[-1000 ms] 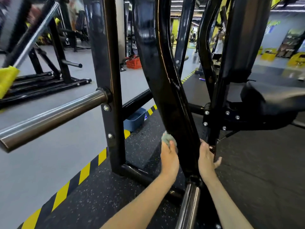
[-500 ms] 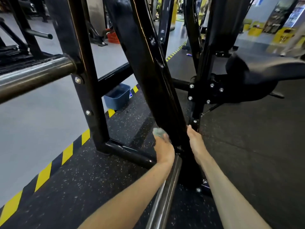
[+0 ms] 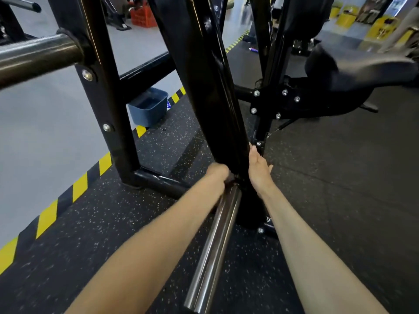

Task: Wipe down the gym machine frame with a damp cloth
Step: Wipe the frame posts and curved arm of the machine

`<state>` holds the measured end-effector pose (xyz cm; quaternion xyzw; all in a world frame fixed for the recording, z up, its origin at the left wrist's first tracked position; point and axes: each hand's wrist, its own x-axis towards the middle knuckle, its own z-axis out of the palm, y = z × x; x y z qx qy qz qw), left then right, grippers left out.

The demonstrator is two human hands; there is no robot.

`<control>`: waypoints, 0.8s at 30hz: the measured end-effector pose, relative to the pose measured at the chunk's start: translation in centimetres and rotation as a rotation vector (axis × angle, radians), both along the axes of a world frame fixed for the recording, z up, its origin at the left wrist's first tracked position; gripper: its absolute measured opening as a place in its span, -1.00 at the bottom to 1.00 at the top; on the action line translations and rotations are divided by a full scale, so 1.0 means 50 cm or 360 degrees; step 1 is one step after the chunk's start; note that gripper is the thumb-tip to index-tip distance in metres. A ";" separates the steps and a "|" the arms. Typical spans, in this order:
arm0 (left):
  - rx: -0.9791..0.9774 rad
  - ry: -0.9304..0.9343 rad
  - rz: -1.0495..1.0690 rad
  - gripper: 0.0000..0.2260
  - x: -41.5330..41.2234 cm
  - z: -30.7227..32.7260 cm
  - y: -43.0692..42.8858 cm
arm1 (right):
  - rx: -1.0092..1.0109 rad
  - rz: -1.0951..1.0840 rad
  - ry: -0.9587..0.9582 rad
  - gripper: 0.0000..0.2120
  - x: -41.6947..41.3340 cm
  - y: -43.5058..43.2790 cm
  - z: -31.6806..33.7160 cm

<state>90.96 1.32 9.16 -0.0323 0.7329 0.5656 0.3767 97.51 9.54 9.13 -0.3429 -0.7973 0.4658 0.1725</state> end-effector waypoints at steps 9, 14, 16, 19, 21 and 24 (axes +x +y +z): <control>-0.0040 0.0943 0.0139 -0.58 0.101 0.053 -0.045 | -0.0018 0.0066 -0.0038 -0.52 0.014 -0.003 0.014; 0.0210 0.1584 0.0092 -0.26 0.097 0.037 -0.042 | -0.0140 0.0105 -0.0151 -0.48 0.022 0.028 0.005; 0.0052 0.1959 -0.0150 -0.15 0.081 0.014 -0.057 | -0.0286 0.0135 -0.0076 -0.51 0.031 0.035 0.008; -0.0286 0.2457 -0.0505 -0.33 0.050 -0.009 -0.079 | -0.0547 0.0084 0.0092 -0.65 0.035 0.040 0.015; -0.0594 0.2967 -0.0903 -0.36 0.031 -0.018 -0.089 | -0.0709 0.0007 0.0258 -0.66 0.036 0.049 0.005; -0.0978 0.3324 -0.1538 -0.45 0.037 -0.002 -0.058 | -0.1018 -0.0256 0.0537 -0.67 0.054 0.055 -0.003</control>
